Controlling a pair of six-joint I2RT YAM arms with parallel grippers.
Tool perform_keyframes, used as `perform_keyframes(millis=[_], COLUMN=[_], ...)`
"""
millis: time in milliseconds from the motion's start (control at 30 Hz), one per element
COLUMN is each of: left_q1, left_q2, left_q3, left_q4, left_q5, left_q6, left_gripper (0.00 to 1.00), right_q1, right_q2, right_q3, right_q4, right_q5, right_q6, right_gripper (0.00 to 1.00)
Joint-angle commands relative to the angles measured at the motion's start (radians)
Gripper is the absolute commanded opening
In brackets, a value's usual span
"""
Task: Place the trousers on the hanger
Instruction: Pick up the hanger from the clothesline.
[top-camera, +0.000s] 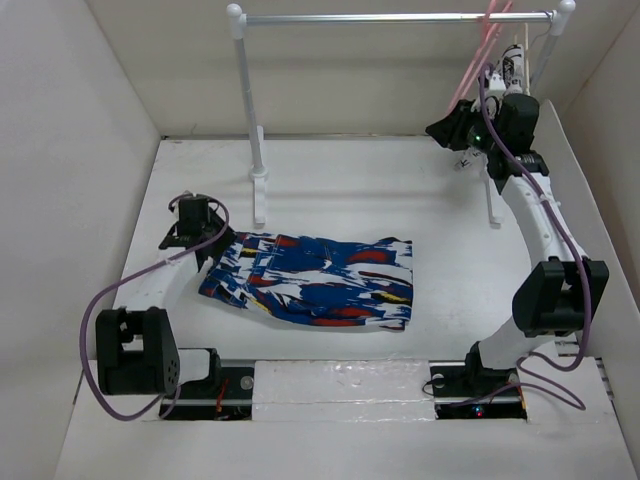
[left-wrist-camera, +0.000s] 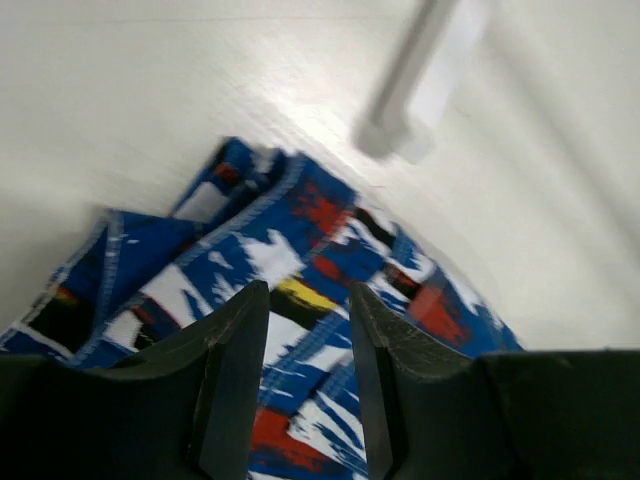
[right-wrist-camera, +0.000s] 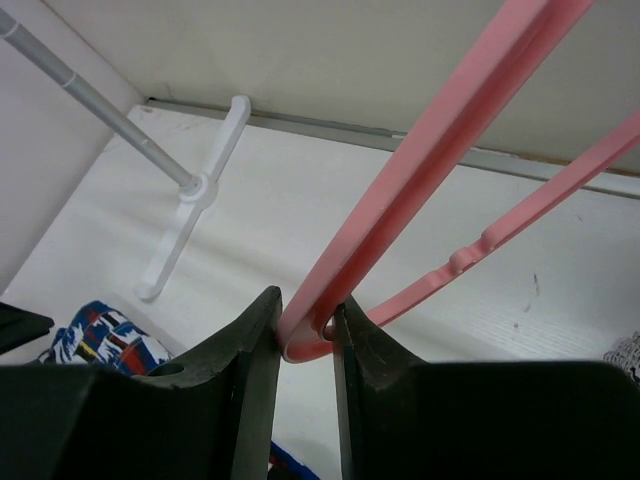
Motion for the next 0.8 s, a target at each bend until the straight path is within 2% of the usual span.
perform_keyframes(millis=[0,167,267,333,400,433,500,567,667,767], left_q1=[-0.044,-0.044,-0.057,-0.074,-0.186,-0.233,-0.353,-0.408,-0.497,-0.617], left_q2=[-0.082,-0.156,-0.133,-0.11,-0.069,-0.018,0.04,0.121,0.204,0.263], left_q3=[0.112,0.23,0.348,0.373,0.504,0.625,0.741,0.862,0.933,1.0], left_q4=[-0.057,-0.057,-0.064,-0.067,-0.086,-0.106,-0.128,-0.125,-0.116,-0.1], left_q5=[0.041,0.175,0.282,0.299,0.264,0.211,0.175,0.184,0.189,0.145], left_q6=[0.018,0.011,0.03,0.036,0.077,0.091,0.119,0.113,0.091,0.102], left_gripper=[0.35,0.37,0.39,0.41,0.47,0.49,0.53,0.57,0.58,0.59], right_q1=[0.006,0.006,0.006,0.006,-0.003,-0.003,-0.003,-0.012,-0.045,-0.077], right_q2=[-0.081,-0.153,-0.221,-0.247,-0.265,-0.282,-0.295,-0.331,-0.377,-0.391], right_q3=[0.076,0.062,-0.031,-0.048,-0.089,-0.096,-0.108,-0.142,-0.185,-0.166], right_q4=[0.065,-0.012,-0.054,-0.063,-0.074,-0.083,-0.112,-0.113,-0.057,-0.138], right_q5=[-0.049,-0.072,-0.098,-0.103,-0.118,-0.12,-0.118,-0.147,-0.169,-0.181], right_q6=[-0.048,-0.097,-0.14,-0.15,-0.197,-0.212,-0.268,-0.288,-0.288,-0.317], right_gripper=[0.0,0.0,0.0,0.0,0.0,0.0,0.0,0.0,0.0,0.0])
